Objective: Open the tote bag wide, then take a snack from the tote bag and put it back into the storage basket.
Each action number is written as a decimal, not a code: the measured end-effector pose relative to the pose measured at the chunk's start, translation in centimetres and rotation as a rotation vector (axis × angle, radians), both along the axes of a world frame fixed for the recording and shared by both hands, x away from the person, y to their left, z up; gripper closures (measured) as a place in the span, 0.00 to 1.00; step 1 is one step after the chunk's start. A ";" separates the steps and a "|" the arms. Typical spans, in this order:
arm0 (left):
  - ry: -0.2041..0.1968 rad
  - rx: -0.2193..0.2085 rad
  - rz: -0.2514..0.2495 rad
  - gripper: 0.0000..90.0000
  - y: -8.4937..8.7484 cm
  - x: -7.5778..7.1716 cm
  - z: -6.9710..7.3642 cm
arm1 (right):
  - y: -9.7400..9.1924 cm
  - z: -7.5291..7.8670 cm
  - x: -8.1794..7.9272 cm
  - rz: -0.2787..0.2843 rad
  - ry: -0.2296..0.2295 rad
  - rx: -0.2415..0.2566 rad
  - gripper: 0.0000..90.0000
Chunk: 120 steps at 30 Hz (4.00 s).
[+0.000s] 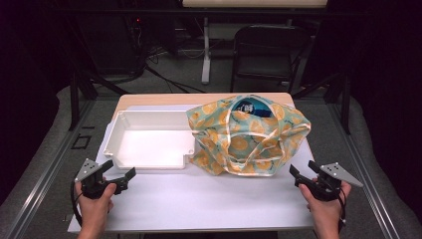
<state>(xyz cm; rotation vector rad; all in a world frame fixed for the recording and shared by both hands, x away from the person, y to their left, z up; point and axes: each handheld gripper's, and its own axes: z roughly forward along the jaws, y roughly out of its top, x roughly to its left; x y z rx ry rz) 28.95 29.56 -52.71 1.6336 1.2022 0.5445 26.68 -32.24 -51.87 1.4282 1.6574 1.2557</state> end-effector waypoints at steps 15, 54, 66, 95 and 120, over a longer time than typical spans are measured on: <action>-0.027 0.009 -0.058 0.19 -3.7 0.6 0.7 | 1.9 2.3 -1.5 0.046 -0.077 -0.002 0.36; -0.108 -0.025 -0.283 0.28 -14.8 3.8 6.0 | 8.0 7.2 3.1 0.135 -0.036 0.053 0.27; -0.133 -0.011 -0.302 0.44 -18.0 4.4 7.4 | 8.3 7.0 3.8 0.096 -0.031 0.080 0.30; -0.126 0.045 -0.432 0.24 -25.8 2.6 7.8 | 8.0 8.8 1.3 0.227 -0.194 0.145 0.97; -0.161 0.106 -0.519 0.17 -29.5 1.1 7.8 | 10.5 9.5 1.2 0.357 -0.186 0.187 0.96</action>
